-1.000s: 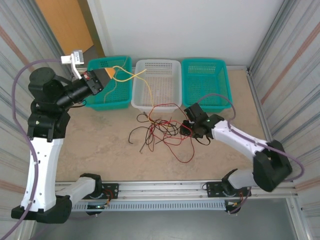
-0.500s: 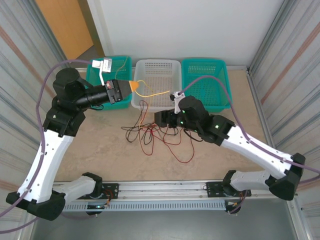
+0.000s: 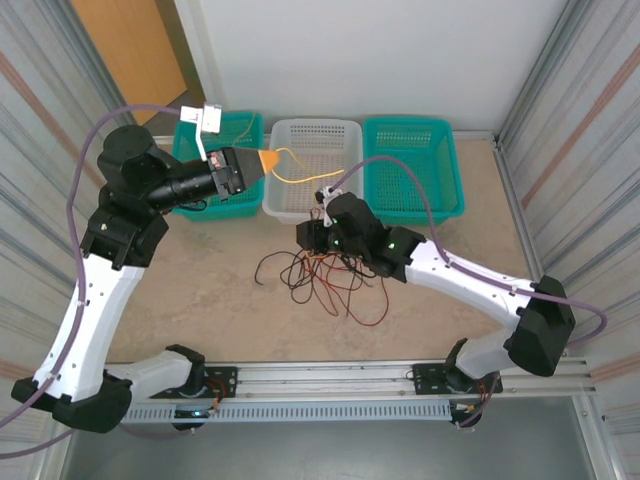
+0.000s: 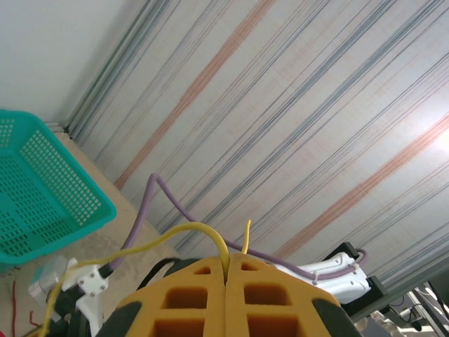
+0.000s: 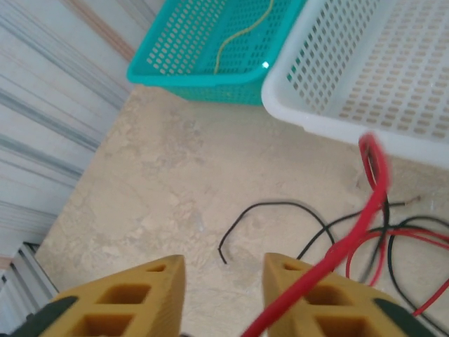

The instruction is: Untangle the cables

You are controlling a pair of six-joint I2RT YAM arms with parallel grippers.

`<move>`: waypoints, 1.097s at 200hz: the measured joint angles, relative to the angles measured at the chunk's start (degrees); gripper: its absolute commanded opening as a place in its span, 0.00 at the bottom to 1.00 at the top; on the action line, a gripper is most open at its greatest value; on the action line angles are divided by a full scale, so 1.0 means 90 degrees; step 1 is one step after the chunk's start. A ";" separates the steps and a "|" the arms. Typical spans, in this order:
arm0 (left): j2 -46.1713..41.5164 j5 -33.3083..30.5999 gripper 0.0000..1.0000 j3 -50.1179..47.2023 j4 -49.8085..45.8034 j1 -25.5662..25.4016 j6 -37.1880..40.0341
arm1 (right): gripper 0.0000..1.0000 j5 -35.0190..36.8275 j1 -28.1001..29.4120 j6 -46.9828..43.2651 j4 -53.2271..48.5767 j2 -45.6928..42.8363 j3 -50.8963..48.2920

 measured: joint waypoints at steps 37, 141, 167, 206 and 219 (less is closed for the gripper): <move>0.0204 -0.0391 0.00 0.0619 -0.0767 0.0007 0.0466 | 0.34 0.0058 -0.0032 0.0352 0.0102 0.0000 -0.0925; 0.0357 -0.0755 0.00 0.1557 -0.1030 0.1528 0.0539 | 0.52 -0.0233 -0.0792 0.1022 -0.0160 0.1035 -0.1540; 0.0216 -0.0721 0.00 0.1634 -0.0913 0.1804 0.0537 | 0.54 -0.0328 -0.0792 0.1127 -0.0396 0.1149 -0.1659; 0.0219 -0.0789 0.00 0.1695 -0.0969 0.2399 0.0554 | 0.52 -0.0330 -0.0789 0.1163 -0.0440 0.1117 -0.1656; 0.0299 -0.1008 0.00 0.1846 -0.1151 0.2560 0.0668 | 0.52 -0.0321 -0.0789 0.1163 -0.0505 0.1071 -0.1647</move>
